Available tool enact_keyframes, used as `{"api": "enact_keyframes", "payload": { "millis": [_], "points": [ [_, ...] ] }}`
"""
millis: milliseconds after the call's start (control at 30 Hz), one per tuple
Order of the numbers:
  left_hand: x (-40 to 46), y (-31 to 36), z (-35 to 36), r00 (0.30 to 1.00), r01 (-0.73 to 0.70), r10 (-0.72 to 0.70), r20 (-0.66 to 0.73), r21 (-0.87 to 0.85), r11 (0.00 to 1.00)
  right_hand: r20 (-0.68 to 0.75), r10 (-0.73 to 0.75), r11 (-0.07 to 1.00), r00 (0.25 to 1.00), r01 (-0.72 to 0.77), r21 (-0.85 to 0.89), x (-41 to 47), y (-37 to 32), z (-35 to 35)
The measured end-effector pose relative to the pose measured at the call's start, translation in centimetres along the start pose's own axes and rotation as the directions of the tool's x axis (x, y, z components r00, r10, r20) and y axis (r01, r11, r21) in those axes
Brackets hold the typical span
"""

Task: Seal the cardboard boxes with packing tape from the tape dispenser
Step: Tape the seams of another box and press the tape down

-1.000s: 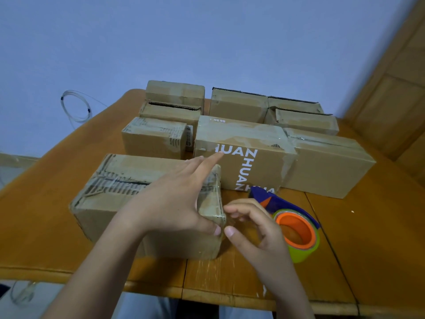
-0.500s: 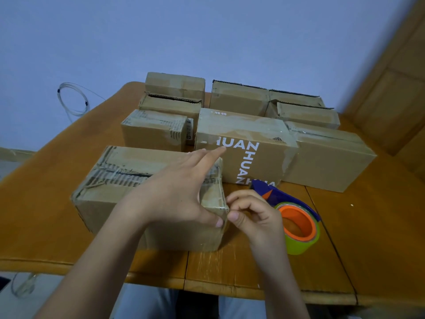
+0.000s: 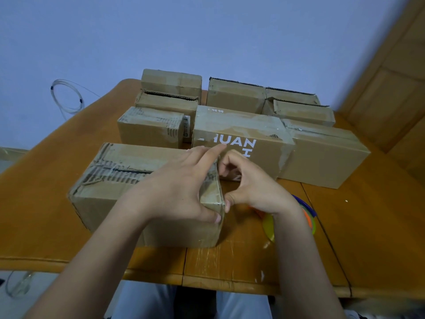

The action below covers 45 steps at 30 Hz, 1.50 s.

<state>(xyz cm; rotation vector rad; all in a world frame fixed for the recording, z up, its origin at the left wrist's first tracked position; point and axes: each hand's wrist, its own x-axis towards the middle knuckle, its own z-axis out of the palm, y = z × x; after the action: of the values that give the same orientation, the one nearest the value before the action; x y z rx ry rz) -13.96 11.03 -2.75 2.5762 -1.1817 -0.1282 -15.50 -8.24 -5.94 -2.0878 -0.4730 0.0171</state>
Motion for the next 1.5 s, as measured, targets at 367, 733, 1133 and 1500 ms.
{"api": "enact_keyframes", "payload": {
  "millis": [367, 733, 1133, 1500],
  "points": [
    [-0.2, 0.8, 0.1, 0.999, 0.023, -0.012, -0.043, 0.27, 0.963, -0.415, 0.034, 0.959, 0.909, 0.087, 0.269, -6.8, 1.7, 4.2],
    [0.1, 1.3, 0.4, 0.998, 0.034, -0.052, 0.034, 0.399, 0.916, -0.459, -0.041, 0.997, 0.887, 0.067, 0.039, -6.4, 2.4, 6.3],
    [-0.2, 0.7, 0.6, 1.0, 0.022, -0.024, 0.004, 0.278, 0.96, -0.492, -0.003, 0.995, 0.871, 0.051, 0.084, -6.7, 1.9, 7.8],
    [-0.1, 0.5, 0.3, 1.0, -0.007, 0.006, 0.007, 0.216, 0.976, -0.491, -0.01, 0.996, 0.871, 0.054, 0.075, -6.0, 1.9, 6.5]
  ]
}}
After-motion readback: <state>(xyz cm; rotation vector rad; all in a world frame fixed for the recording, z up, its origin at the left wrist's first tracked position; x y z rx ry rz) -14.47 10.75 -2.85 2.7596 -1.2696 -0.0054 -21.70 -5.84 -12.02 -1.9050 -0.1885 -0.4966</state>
